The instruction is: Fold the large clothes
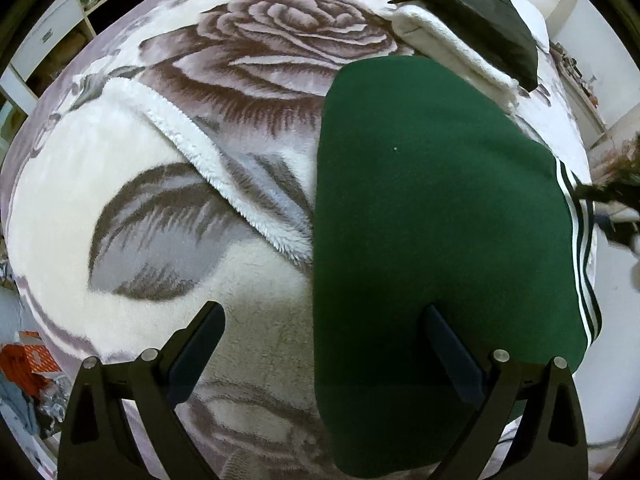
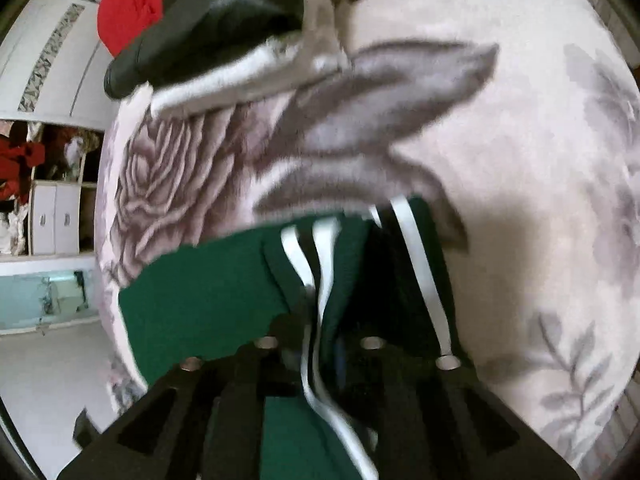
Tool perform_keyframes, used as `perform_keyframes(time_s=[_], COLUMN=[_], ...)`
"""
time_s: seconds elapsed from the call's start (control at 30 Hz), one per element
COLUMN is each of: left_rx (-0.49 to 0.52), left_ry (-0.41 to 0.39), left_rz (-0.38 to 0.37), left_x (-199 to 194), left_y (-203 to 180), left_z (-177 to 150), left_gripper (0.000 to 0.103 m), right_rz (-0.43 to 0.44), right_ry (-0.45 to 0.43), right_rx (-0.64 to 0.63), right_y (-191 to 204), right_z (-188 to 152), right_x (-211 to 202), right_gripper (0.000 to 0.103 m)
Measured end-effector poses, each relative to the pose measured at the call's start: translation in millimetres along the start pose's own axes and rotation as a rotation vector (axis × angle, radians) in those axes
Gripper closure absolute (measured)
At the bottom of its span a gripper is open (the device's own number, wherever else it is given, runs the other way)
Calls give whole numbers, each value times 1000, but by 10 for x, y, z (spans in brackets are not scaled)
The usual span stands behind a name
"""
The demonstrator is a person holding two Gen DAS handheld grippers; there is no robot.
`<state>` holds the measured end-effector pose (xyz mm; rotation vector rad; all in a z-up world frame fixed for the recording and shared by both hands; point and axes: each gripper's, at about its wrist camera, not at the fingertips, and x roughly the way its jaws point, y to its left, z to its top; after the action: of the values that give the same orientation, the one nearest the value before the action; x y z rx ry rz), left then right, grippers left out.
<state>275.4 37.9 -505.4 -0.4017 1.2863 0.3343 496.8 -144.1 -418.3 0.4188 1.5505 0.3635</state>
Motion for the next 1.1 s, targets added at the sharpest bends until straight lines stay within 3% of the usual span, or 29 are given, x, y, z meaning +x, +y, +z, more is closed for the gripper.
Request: perform_keyframes(time_s=[0.03, 0.1, 0.27, 0.33, 0.4, 0.43, 0.47, 0.5, 0.57, 0.67, 0.77, 0.83, 0.9, 0.97, 1.0, 1.07, 1.1], left_rx=[0, -1, -16, 2, 27, 37, 47, 62, 84, 89, 83, 73, 68, 70, 73, 75, 75], left_ry=[-1, 1, -4, -13, -7, -6, -4, -2, 5, 12, 13, 17, 20, 17, 16, 22, 23], left_rz=[1, 3, 13, 16, 9, 3, 2, 6, 10, 8, 10, 12, 20, 29, 37, 45, 49], left_x=[0, -7, -181, -254, -288, -292, -290, -281, -257, -235, -225, -206, -195, -192, -184, -165, -158], left_y=[-3, -6, -51, -128, -236, -280, -320, -370, -436, -472, -468, -445, -422, -400, -392, -378, -373], left_z=[-1, -4, 22, 29, 31, 33, 33, 31, 33, 48, 65, 79, 89, 92, 95, 99, 97], left_gripper=[0, 0, 0, 0, 0, 0, 0, 0, 0, 0, 0, 0, 0, 0, 0, 0, 0], right_rz=[6, 33, 1, 21, 17, 20, 22, 3, 18, -82, -142, -153, -62, 85, 107, 144, 143], right_ry=[18, 43, 174, 181, 133, 92, 66, 58, 55, -14, -91, -101, -80, -32, -4, 30, 36], right_rx=[-1, -4, 46, 67, 60, 59, 58, 41, 32, -63, -15, 64, 137, 161, 161, 159, 149], right_y=[-39, -109, -464, -548, -561, -552, -541, -517, -481, -309, -463, -767, -971, -1030, -979, -921, -874], right_z=[-86, -305, -1028, -1225, -1386, -1439, -1475, -1511, -1577, -1659, -1615, -1561, -1499, -1459, -1398, -1393, -1395], right_x=[-59, -156, -164, -122, -136, -169, -188, -192, -201, -374, -618, -695, -704, -666, -621, -547, -521], right_gripper=[49, 40, 40, 40, 40, 50, 67, 102, 103, 103, 103, 103, 103, 103, 102, 75, 36])
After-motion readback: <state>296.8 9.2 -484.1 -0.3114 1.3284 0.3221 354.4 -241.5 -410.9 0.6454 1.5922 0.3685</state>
